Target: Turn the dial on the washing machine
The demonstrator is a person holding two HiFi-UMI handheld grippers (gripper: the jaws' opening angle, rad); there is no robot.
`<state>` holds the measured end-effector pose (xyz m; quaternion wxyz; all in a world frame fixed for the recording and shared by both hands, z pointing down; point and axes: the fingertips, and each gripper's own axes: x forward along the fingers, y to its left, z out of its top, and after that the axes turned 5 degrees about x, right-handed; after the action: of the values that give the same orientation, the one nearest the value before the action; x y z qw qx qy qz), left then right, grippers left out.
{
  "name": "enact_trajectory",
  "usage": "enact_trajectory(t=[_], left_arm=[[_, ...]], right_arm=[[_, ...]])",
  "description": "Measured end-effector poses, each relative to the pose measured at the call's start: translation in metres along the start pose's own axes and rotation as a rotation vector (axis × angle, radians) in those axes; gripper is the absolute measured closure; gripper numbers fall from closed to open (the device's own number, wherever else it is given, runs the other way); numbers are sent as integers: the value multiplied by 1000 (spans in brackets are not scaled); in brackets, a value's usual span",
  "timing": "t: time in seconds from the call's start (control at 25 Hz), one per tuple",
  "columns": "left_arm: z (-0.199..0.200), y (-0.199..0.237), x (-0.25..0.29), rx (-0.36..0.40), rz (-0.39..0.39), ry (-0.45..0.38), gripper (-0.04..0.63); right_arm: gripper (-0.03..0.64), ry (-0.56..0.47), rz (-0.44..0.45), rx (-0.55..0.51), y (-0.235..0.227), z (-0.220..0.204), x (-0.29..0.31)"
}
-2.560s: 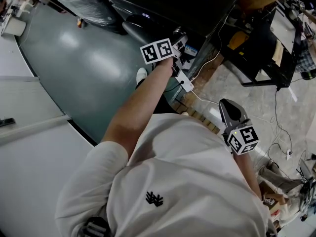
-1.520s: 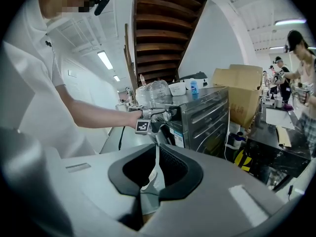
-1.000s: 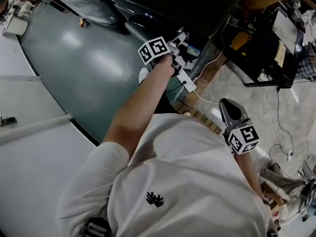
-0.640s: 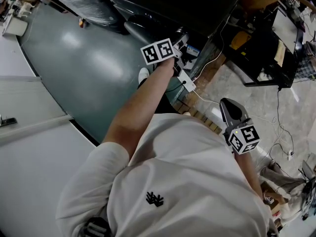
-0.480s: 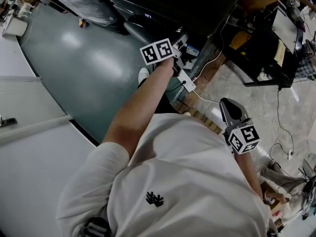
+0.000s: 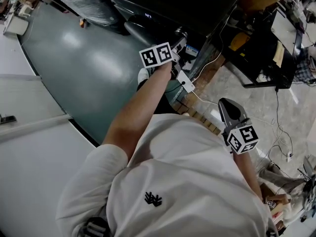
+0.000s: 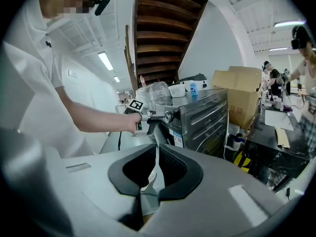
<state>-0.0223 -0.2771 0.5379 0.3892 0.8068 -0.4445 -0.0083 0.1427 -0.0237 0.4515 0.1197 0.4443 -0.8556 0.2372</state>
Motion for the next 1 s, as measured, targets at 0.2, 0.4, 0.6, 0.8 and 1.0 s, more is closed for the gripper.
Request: enact_trajectory(t=[0.2,0.4,0.6,0.8,1.0], left_arm=[[-6,-8,-23,70,13,2,278],[-16,-22,-53,211,24,30,327],[-34,-41,-93,357,14,66,467],[-51,-67,-132,460,-30,80,539],[-72,-90,-161,534,-72,112,540]], right_arm=[[601,-5,15,-12,5,-3,-4],[603,-11,41,-26,15,-6,-10],[604,-12,65,-35,27,-15,-17],[611,-25,86,-41,36,-16,-25],[614,-29,113,-47,42,-16,-28]])
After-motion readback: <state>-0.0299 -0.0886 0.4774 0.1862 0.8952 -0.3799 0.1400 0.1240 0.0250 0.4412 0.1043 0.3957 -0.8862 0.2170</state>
